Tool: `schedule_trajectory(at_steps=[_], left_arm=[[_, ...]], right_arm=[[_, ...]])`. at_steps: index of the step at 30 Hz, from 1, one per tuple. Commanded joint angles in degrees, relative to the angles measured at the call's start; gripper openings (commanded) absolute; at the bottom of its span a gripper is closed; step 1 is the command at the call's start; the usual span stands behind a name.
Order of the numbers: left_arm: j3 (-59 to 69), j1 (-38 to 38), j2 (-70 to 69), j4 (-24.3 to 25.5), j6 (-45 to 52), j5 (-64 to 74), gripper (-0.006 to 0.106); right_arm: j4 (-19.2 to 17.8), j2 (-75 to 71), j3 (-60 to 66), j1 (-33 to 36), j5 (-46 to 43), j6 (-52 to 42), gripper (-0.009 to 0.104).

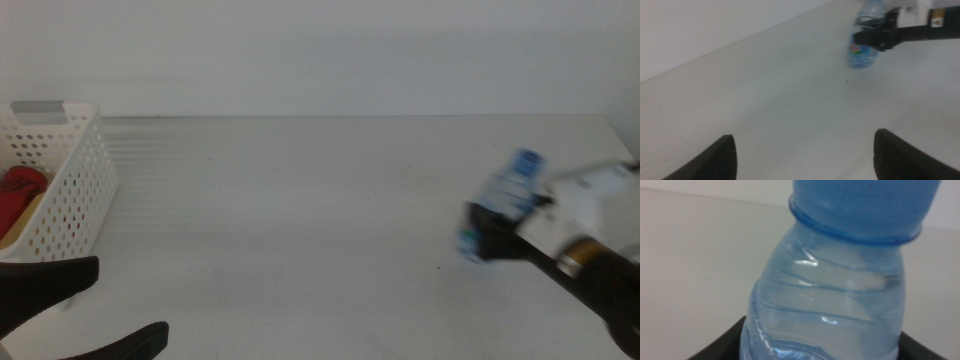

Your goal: Use arms to grab the bottles and put them into the dustbin to the left of the table.

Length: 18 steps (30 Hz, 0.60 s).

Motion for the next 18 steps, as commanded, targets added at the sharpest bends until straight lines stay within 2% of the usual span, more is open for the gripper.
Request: schedule_trajectory(at_steps=[1, 7, 13, 16, 18], left_arm=[[-1.61, -0.26, 0.46, -0.26, -0.54, -3.92, 0.090], [-1.61, -0.26, 0.46, -0.26, -0.54, -3.92, 0.090], [-1.61, -0.26, 0.46, -0.26, -0.54, -3.92, 0.090], [-1.61, -0.26, 0.46, -0.26, -0.54, -3.92, 0.090], [-1.61, -0.26, 0.46, -0.26, -0.54, -3.92, 0.090]], right_arm=[[-4.08, -2.27, -7.30, 3.84, -1.91, 4.32, 0.000], [-9.62, 1.90, -24.87, 12.96, 15.21, 10.11, 0.000], [-17.56, 9.18, -37.69, 20.39, 18.03, 13.43, 0.000], [-19.98, 12.08, -41.92, 23.29, 18.83, 15.36, 0.000], [-20.31, 13.77, -43.84, 25.09, 18.84, 15.45, 0.000]])
